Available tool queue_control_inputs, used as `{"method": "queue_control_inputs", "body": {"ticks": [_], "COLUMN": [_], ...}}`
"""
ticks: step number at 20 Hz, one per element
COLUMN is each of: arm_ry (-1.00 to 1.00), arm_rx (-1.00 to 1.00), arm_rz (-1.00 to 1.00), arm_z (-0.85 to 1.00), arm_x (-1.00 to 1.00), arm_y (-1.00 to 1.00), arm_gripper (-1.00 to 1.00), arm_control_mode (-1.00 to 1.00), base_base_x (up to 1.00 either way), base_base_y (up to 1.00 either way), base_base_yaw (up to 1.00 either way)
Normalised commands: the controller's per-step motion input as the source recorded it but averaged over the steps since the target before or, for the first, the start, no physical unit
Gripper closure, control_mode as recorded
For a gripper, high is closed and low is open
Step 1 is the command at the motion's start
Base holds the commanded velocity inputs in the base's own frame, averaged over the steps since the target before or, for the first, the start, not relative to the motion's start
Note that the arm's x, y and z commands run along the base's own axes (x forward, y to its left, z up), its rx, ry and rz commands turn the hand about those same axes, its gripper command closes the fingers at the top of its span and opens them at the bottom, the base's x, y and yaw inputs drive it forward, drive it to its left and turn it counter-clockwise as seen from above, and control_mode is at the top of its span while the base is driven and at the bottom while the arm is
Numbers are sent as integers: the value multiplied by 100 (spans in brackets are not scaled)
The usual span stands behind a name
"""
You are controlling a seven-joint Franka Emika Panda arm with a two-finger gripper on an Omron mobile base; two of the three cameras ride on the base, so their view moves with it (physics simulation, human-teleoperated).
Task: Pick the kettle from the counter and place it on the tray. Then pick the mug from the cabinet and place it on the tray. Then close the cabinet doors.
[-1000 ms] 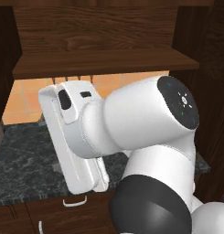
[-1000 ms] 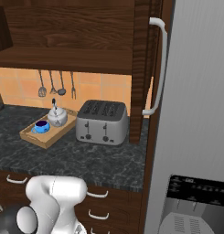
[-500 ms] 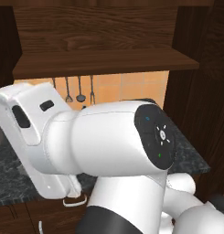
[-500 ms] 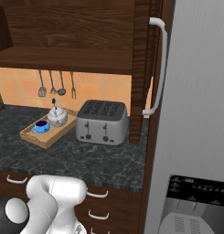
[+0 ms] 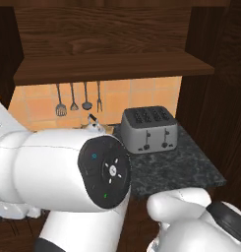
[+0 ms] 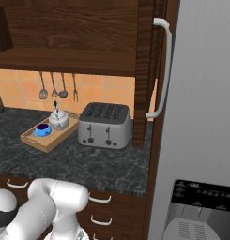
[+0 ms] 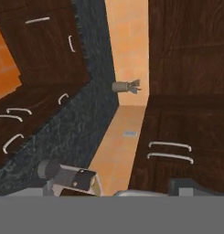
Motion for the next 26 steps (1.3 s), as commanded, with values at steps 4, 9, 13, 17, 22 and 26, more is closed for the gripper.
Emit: {"method": "queue_control_inputs", "body": {"ticks": [4, 9, 13, 17, 22, 26], "arm_ry": [-10, -1, 0, -1, 0, 0], "arm_rx": [0, 0, 0, 0, 3, 10], "arm_rz": [0, 0, 0, 0, 0, 0], "arm_z": [2, 0, -1, -15, -17, -16], "arm_x": [29, 34, 55, 49, 51, 45], "arm_y": [71, 59, 34, 28, 15, 5], "arm_gripper": [-100, -100, -100, -100, -100, -100], "arm_control_mode": [-100, -100, -100, -100, -100, -100], "base_base_x": [0, 0, 0, 0, 0, 0], "base_base_y": [0, 0, 0, 0, 0, 0], "base_base_yaw": [0, 0, 0, 0, 0, 0]}}
